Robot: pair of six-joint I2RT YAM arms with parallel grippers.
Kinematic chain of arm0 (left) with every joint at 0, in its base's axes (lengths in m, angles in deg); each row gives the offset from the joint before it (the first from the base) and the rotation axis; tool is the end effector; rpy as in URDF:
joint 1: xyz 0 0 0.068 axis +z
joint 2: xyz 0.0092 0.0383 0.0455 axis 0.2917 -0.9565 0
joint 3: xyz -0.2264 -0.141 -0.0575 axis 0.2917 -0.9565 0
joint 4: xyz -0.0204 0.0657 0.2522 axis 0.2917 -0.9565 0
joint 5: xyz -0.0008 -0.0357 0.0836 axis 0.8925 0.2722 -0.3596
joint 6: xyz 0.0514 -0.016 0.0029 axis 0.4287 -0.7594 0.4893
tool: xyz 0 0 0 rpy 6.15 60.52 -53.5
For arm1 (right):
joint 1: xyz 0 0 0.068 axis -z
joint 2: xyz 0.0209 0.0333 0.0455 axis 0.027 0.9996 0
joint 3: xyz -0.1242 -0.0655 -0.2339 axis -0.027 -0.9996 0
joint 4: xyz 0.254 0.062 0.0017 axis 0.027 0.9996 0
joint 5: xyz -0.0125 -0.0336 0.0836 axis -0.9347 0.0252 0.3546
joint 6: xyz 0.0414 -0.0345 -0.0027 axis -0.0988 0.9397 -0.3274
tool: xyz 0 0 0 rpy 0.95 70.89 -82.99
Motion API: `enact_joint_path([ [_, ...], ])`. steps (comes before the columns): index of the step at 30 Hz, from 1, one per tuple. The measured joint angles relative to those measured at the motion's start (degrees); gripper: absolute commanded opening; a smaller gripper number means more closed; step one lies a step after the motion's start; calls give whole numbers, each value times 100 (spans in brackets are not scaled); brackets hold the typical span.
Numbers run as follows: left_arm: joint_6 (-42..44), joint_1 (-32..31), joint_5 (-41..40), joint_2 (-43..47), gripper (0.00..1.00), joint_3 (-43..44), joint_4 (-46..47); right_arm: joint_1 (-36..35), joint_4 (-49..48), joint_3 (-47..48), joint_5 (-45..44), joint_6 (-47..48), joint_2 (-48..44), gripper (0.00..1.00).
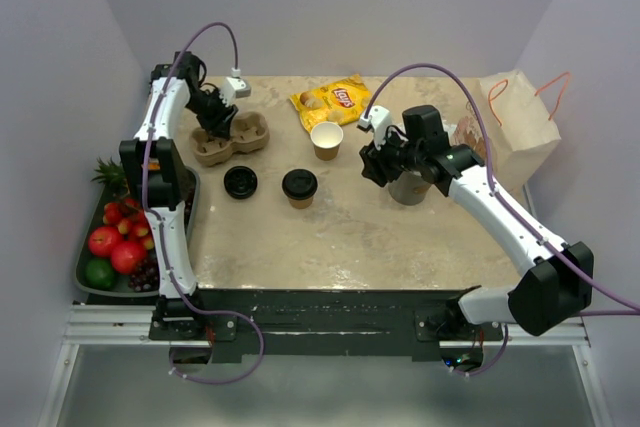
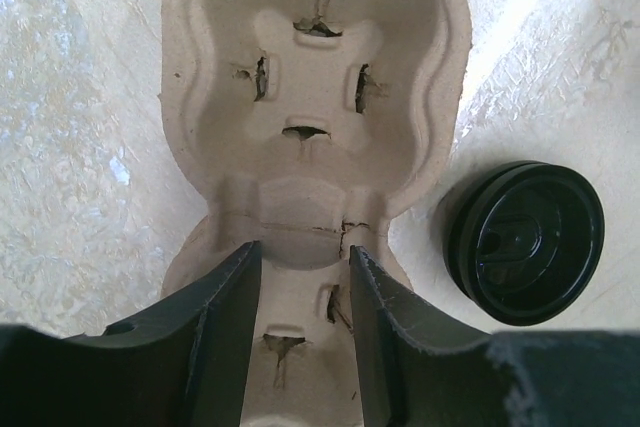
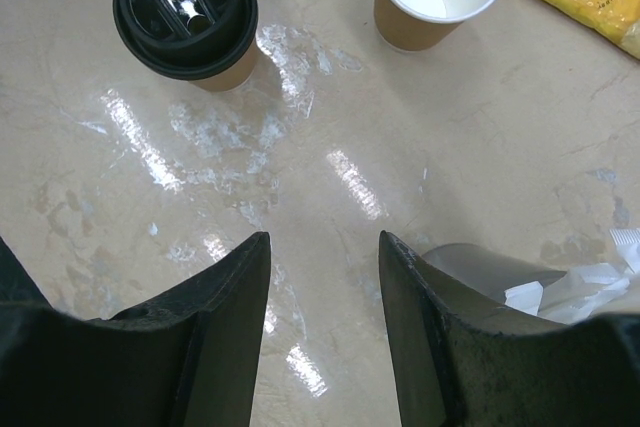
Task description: Pack the takeout coffee
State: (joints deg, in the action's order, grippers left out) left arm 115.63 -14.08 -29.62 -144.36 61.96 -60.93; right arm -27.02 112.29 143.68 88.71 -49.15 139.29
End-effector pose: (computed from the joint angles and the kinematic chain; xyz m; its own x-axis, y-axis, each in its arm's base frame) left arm 0.4744 0.0068 0.2427 -0.5046 0.6798 -0.5323 0.8234 0.5642 -0.0600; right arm 0.2619 0.1377 0.3243 -0.3328 -0.4900 -0.8057 -0.7839 0.6186 -0.0525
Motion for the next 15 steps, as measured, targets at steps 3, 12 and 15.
enact_joint_path([
  [3,15,13,72,0,46,0,-13,0,0,0,0,0,-2,51],
  [12,37,22,107,-39,47,0,9,0,0,0,0,0,0,51],
  [15,31,33,127,-42,48,0,26,0,0,0,0,2,0,51],
])
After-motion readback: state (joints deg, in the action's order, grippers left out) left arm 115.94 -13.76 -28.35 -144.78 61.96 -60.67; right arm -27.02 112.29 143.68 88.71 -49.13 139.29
